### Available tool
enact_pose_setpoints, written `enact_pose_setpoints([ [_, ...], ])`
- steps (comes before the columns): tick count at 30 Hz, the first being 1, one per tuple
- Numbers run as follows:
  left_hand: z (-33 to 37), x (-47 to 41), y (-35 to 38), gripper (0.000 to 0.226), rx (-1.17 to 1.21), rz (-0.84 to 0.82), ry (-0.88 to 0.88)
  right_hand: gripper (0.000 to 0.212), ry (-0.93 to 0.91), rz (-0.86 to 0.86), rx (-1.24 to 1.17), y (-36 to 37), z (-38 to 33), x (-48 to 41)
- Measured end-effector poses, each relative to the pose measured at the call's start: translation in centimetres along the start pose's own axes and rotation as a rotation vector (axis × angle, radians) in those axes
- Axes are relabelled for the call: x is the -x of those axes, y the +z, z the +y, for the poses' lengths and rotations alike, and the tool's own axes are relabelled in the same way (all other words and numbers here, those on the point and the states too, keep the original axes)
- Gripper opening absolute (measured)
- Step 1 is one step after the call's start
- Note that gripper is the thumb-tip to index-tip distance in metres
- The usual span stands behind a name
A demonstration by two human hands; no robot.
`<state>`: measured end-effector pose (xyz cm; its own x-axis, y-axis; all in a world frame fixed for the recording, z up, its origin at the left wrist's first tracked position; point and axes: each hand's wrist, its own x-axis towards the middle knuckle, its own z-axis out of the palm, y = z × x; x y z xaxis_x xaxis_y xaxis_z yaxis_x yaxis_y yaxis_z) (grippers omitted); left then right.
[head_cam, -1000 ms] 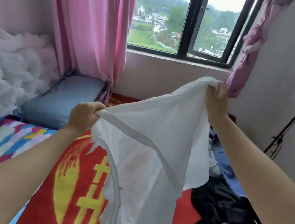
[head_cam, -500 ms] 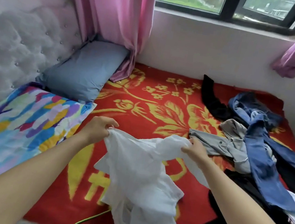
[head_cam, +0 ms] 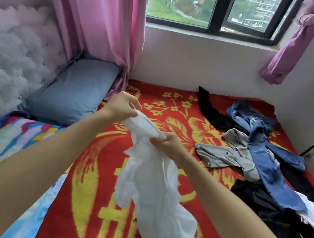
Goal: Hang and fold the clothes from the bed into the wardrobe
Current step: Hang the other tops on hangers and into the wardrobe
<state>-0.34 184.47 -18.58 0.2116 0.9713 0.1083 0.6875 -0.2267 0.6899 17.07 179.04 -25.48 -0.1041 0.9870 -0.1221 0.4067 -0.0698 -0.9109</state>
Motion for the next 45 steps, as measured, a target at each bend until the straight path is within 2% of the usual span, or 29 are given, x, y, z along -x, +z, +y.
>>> enact_pose_setpoints([
  [3, -1.9, -0.1, -2.3, 0.039, 0.119, -0.050, 0.019, 0.032, 0.009, 0.086, 0.081, -3.0, -6.2, -0.4],
  [5, -2.7, 0.3, -2.4, 0.070, 0.242, -0.070, 0.011, 0.037, -0.010, 0.211, 0.055, -4.2, -9.4, -0.7],
  [7, -3.6, 1.0, -2.2, 0.099, 0.334, -0.028, 0.052, 0.030, -0.014, 0.334, -0.013, -4.4, -12.6, -0.5],
  [8, -4.2, 1.2, -2.0, 0.101, 0.366, -0.006, 0.087, 0.025, -0.022, 0.387, -0.056, -4.4, -14.3, -0.5],
  [11, -4.4, 2.1, -0.8, 0.083, 0.469, -0.010, 0.153, 0.006, -0.094, 0.578, -0.204, -4.4, -18.4, -0.6],
  [13, -3.6, 2.3, -0.8, 0.088, 0.498, 0.006, 0.248, 0.007, -0.153, 0.714, -0.219, -4.7, -20.3, -0.8],
  [16, -2.5, 1.7, -1.3, 0.099, 0.614, 0.061, 0.285, 0.009, -0.236, 0.839, -0.192, -5.4, -22.4, -0.6],
  [17, -2.2, 1.6, -1.5, 0.104, 0.572, 0.141, 0.300, 0.010, -0.254, 0.863, -0.198, -5.7, -23.0, -0.5],
  [19, -1.5, 1.4, -1.5, 0.103, 0.392, 0.401, 0.343, 0.022, -0.311, 0.900, -0.236, -6.5, -24.5, 0.2],
  [21, -0.8, 1.5, -1.4, 0.081, 0.301, 0.653, 0.437, 0.028, -0.349, 0.917, -0.295, -7.4, -25.9, 1.0],
  [23, -0.5, 1.6, -1.0, 0.062, 0.245, 0.801, 0.497, 0.028, -0.366, 0.939, -0.310, -8.2, -26.7, 1.8],
  [24, -0.7, 1.6, -0.5, 0.064, 0.238, 0.793, 0.467, 0.026, -0.376, 0.950, -0.301, -8.4, -26.7, 2.1],
  [25, -0.7, 1.6, 0.1, 0.070, 0.250, 0.706, 0.408, 0.023, -0.390, 0.961, -0.303, -8.8, -26.4, 2.3],
  [28, -1.0, 1.5, 2.5, 0.076, 0.276, 0.122, 0.143, 0.014, -0.416, 0.999, -0.306, -9.5, -25.1, 2.8],
  [30, -1.2, 2.0, 4.9, 0.057, 0.189, -0.205, 0.083, 0.023, -0.400, 1.043, -0.298, -10.3, -23.9, 3.3],
  [32, -0.8, 2.7, 7.3, 0.038, 0.216, -0.373, 0.053, 0.021, -0.357, 1.117, -0.306, -11.6, -22.2, 3.6],
  [34, -0.3, 3.3, 8.5, 0.025, 0.332, -0.403, 0.027, 0.013, -0.303, 1.178, -0.307, -13.1, -20.2, 4.1],
  [36, -0.5, 3.1, 7.5, 0.006, 0.398, -0.399, 0.011, 0.016, -0.255, 1.241, -0.267, -15.1, -18.0, 4.6],
  [39, -1.2, 1.9, 4.1, 0.029, 0.431, -0.313, 0.023, 0.028, -0.068, 1.261, -0.305, -18.9, -13.1, 6.1],
  [41, -1.7, 1.2, 1.6, 0.027, 0.499, -0.245, 0.033, 0.018, 0.107, 1.187, -0.374, -20.5, -8.5, 7.0],
  [42, -1.9, 0.7, 0.7, 0.026, 0.508, -0.216, 0.057, 0.003, 0.178, 1.149, -0.394, -20.7, -6.3, 7.3],
  [45, -1.2, -0.5, -1.8, 0.020, 0.453, -0.113, 0.118, 0.034, 0.318, 1.076, -0.310, -20.4, 0.0, 7.1],
])
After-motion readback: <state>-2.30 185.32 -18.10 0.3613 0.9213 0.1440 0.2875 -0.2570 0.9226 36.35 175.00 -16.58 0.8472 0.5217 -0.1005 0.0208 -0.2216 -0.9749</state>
